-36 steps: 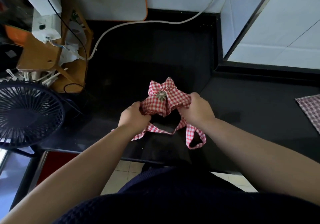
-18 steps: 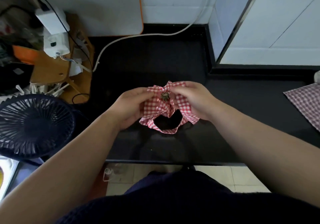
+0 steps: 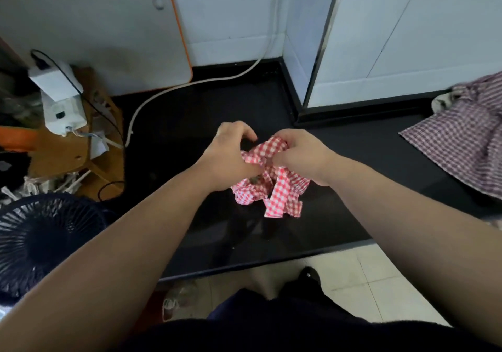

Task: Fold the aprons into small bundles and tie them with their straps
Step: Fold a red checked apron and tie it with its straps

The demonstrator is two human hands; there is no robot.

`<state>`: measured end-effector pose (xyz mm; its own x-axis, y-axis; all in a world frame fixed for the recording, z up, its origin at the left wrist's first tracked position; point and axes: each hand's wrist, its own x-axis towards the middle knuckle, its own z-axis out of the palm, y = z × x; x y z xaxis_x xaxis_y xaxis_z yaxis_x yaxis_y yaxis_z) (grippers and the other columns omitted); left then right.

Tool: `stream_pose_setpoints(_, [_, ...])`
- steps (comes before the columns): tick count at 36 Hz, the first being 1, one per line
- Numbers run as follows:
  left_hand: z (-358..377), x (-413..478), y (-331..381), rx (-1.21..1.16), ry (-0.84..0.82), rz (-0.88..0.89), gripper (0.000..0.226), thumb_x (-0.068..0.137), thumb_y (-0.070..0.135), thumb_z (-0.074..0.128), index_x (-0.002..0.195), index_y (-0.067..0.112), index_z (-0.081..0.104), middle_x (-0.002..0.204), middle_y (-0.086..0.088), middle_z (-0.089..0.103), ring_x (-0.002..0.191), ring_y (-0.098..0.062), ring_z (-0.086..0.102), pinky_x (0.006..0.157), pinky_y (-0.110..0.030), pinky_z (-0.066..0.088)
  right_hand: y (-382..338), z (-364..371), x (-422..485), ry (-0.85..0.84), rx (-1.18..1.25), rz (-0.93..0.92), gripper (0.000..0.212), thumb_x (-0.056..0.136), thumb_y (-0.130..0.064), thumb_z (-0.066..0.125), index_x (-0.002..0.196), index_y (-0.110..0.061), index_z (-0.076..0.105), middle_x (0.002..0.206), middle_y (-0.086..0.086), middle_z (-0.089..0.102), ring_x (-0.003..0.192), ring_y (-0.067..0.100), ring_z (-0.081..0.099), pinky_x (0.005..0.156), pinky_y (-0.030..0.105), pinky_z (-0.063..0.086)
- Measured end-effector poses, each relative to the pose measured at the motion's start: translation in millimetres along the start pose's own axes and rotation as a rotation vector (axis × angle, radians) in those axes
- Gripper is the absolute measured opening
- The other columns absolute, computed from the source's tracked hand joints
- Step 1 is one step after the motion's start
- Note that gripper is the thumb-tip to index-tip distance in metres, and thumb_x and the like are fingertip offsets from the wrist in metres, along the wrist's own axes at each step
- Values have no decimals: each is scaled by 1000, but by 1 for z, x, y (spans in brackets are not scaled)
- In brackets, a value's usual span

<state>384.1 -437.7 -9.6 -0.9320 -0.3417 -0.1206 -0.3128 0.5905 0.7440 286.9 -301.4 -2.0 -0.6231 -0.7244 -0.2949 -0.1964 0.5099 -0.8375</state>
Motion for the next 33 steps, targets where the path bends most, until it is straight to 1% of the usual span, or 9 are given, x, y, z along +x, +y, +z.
stream_pose_setpoints(2, [7, 4, 9, 6, -104, 31, 78, 78, 20, 78, 142, 25, 33, 139, 7, 36, 125, -7, 39, 89, -15, 33, -3, -12, -7, -17, -54, -17, 8, 79, 0, 59, 87, 0, 60, 70, 4, 52, 66, 15, 51, 62, 31, 41])
stream_pose_setpoints(4, [18, 9, 22, -11, -183, 79, 82, 84, 16, 71, 151, 24, 24, 130, 13, 48, 121, -3, 44, 92, -19, 35, -3, -26, -17, 9, -116, -30, 8, 78, -1, 60, 84, -6, 59, 69, 0, 52, 62, 11, 50, 57, 24, 39])
stream_pose_setpoints(7, [30, 17, 40, 7, -148, 131, 34, 90, 18, 63, 123, 24, 59, 106, 10, 65, 101, -7, 60, 83, -22, 46, 7, -48, -28, 103, -145, -25, 18, 77, -2, 63, 82, -18, 56, 74, -2, 55, 66, 9, 51, 55, 21, 37])
stream_pose_setpoints(9, [37, 22, 52, -34, -152, 112, 15, 93, 19, 59, 106, 18, 66, 97, 6, 67, 90, -6, 60, 78, -22, 45, 17, -61, -34, 160, -116, -16, 23, 76, -2, 64, 89, -19, 56, 76, -2, 56, 66, 11, 51, 55, 22, 38])
stream_pose_setpoints(16, [79, 39, 99, -301, -53, -38, 9, 93, 20, 58, 87, 22, 65, 81, 6, 63, 75, -6, 57, 68, -22, 43, 67, -119, -58, 421, -75, 45, 32, 85, -11, 59, 116, -17, 56, 93, -3, 59, 74, 9, 56, 64, 22, 41])
stream_pose_setpoints(22, [129, 56, 152, -325, -2, -67, 15, 88, 19, 65, 75, 19, 59, 72, 2, 59, 68, -12, 53, 69, -30, 43, 104, -189, -80, 524, 121, 26, 29, 86, -8, 57, 115, -9, 60, 100, 8, 66, 82, 19, 63, 66, 26, 48])
stream_pose_setpoints(26, [153, 72, 204, -290, -29, -44, 11, 86, 17, 68, 93, 19, 60, 90, -8, 66, 81, -18, 59, 75, -32, 44, 106, -238, -96, 522, 188, -56, 27, 87, -3, 58, 111, -13, 53, 76, 2, 57, 62, 13, 54, 54, 23, 42])
stream_pose_setpoints(30, [169, 88, 270, -384, -3, 30, 13, 86, 11, 65, 97, 19, 63, 85, -1, 64, 82, -16, 58, 80, -30, 44, 106, -304, -109, 553, 162, -128, 27, 88, -9, 61, 111, -11, 47, 72, 0, 54, 59, 10, 49, 49, 19, 37])
stream_pose_setpoints(33, [177, 98, 308, -533, 11, 65, 16, 86, 9, 63, 96, 21, 62, 82, -1, 63, 85, -16, 58, 86, -36, 47, 97, -344, -119, 621, 203, -162, 21, 83, -10, 64, 92, -15, 47, 69, -1, 50, 57, 10, 45, 43, 15, 35])
